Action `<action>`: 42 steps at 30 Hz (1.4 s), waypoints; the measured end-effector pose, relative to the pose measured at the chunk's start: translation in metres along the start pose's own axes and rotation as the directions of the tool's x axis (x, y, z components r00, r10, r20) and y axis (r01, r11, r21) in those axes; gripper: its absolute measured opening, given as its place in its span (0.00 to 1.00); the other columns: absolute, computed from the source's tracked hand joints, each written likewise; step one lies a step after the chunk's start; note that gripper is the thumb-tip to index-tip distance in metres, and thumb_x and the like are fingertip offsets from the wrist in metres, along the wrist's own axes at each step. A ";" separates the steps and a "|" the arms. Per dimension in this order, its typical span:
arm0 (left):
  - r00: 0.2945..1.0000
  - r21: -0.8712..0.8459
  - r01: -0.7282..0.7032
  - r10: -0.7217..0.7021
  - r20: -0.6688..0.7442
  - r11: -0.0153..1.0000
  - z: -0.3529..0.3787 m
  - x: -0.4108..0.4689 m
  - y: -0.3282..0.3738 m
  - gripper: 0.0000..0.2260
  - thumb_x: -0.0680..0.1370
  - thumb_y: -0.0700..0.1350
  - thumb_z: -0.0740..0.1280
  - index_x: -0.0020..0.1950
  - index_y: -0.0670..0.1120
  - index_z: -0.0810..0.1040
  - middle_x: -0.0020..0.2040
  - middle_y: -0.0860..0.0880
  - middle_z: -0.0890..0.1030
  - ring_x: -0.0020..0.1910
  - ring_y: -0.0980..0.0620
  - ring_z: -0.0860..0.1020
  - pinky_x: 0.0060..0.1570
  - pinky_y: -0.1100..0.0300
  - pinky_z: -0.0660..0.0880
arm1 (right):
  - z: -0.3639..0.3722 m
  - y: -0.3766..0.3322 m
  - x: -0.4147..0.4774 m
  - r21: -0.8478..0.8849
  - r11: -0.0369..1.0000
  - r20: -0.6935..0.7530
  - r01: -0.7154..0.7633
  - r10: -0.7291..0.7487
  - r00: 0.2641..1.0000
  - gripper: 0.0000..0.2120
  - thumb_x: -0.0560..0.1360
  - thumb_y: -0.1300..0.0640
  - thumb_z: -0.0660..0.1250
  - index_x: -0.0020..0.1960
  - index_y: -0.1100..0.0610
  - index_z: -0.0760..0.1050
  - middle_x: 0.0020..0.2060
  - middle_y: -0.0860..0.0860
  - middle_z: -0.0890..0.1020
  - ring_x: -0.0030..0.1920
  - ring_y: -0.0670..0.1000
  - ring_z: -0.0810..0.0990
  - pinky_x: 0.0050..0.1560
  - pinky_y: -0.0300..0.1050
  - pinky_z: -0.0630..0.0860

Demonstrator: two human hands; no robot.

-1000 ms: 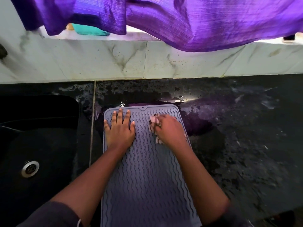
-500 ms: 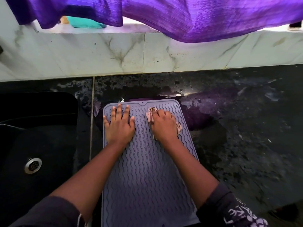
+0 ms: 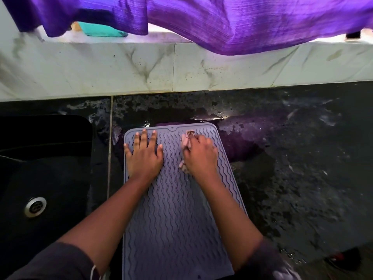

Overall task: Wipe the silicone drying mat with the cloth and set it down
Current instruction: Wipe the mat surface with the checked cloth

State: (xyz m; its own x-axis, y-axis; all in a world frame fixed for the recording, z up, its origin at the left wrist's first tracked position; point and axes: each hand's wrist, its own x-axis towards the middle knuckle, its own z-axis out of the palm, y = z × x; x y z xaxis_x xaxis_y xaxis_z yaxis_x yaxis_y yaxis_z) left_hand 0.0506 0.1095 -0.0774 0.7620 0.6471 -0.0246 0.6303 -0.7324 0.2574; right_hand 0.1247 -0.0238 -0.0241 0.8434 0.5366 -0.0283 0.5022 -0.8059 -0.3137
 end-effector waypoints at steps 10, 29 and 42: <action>1.000 -0.004 0.000 0.000 -0.006 1.000 0.001 0.001 0.000 0.25 0.81 0.56 0.47 0.78 0.53 0.51 0.79 0.48 0.51 0.78 0.48 0.47 0.72 0.41 0.42 | 0.003 0.028 0.017 0.059 0.984 0.228 0.171 -0.180 0.957 0.42 0.70 0.26 0.49 0.76 0.48 0.45 0.75 0.52 0.37 0.74 0.54 0.35 0.70 0.61 0.36; 1.000 -0.009 0.005 -0.005 -0.004 1.000 0.000 0.000 0.001 0.24 0.81 0.56 0.48 0.78 0.53 0.53 0.79 0.48 0.52 0.78 0.47 0.47 0.72 0.40 0.41 | -0.003 0.012 -0.056 0.013 0.995 0.021 0.100 -0.100 0.995 0.19 0.80 0.46 0.54 0.65 0.55 0.67 0.53 0.52 0.78 0.51 0.51 0.74 0.49 0.42 0.67; 1.000 -0.006 0.001 -0.001 -0.014 1.000 0.001 0.001 0.000 0.25 0.81 0.56 0.48 0.78 0.52 0.53 0.79 0.47 0.52 0.78 0.47 0.48 0.72 0.39 0.42 | 0.031 0.007 -0.007 -0.043 0.995 -0.058 0.088 -0.091 0.994 0.26 0.77 0.42 0.55 0.69 0.56 0.63 0.66 0.57 0.71 0.66 0.56 0.67 0.65 0.54 0.63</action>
State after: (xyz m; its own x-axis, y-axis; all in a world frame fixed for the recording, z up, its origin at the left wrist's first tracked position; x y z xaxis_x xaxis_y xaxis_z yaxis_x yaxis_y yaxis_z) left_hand 0.0513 0.1095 -0.0779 0.7594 0.6505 -0.0118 0.6300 -0.7306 0.2634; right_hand 0.1162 -0.0259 -0.0553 0.8038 0.5923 0.0551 0.5826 -0.7653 -0.2737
